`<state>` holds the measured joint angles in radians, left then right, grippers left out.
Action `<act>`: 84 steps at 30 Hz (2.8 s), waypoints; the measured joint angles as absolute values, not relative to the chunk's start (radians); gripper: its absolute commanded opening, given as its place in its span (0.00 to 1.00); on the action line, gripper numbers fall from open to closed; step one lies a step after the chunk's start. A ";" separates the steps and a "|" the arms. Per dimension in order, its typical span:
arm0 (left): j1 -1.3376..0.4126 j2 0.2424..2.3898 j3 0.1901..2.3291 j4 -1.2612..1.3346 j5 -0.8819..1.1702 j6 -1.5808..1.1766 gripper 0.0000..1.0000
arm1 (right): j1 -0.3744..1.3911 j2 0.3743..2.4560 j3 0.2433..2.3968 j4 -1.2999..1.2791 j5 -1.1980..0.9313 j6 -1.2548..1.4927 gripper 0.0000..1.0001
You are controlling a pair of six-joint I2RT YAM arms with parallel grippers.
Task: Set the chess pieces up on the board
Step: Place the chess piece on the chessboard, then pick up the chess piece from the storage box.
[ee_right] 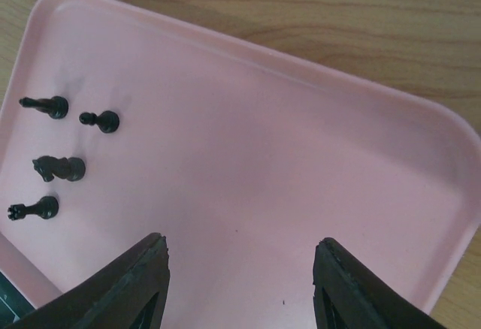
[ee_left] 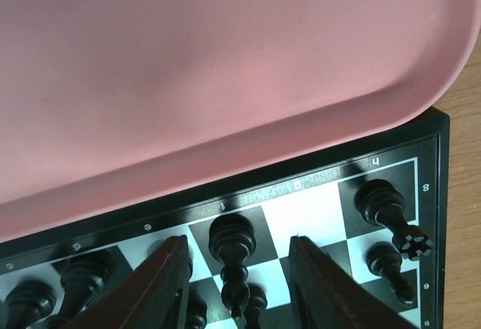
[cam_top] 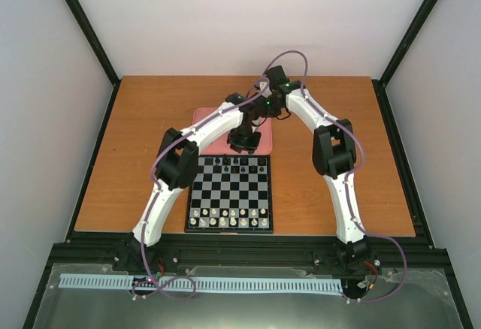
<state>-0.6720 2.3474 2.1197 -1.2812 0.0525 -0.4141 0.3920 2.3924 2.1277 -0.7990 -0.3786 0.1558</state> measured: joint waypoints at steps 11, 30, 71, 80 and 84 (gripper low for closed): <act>-0.480 2.364 2.306 -1.274 -0.030 -0.404 0.57 | 0.387 2.389 2.131 -0.799 -0.375 0.161 0.59; -0.318 2.479 2.332 -1.146 -0.119 -0.389 0.53 | 0.393 2.389 2.131 -0.820 -0.382 0.161 1.00; -0.292 2.499 2.254 -1.121 -0.099 -0.354 0.09 | 0.393 2.389 2.137 -0.823 -0.397 0.161 1.00; -0.292 2.499 2.256 -1.129 -0.097 -0.354 0.06 | 0.393 2.389 2.137 -0.823 -0.401 0.161 1.00; -0.292 2.492 2.270 -1.158 -0.093 -0.355 0.05 | 0.393 2.389 2.137 -0.823 -0.400 0.161 1.00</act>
<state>-0.2924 2.4916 2.2696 -1.1576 -0.0933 -0.3546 0.3935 2.3890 2.1368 -0.8230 -0.4004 0.1608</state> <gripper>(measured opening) 0.161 0.999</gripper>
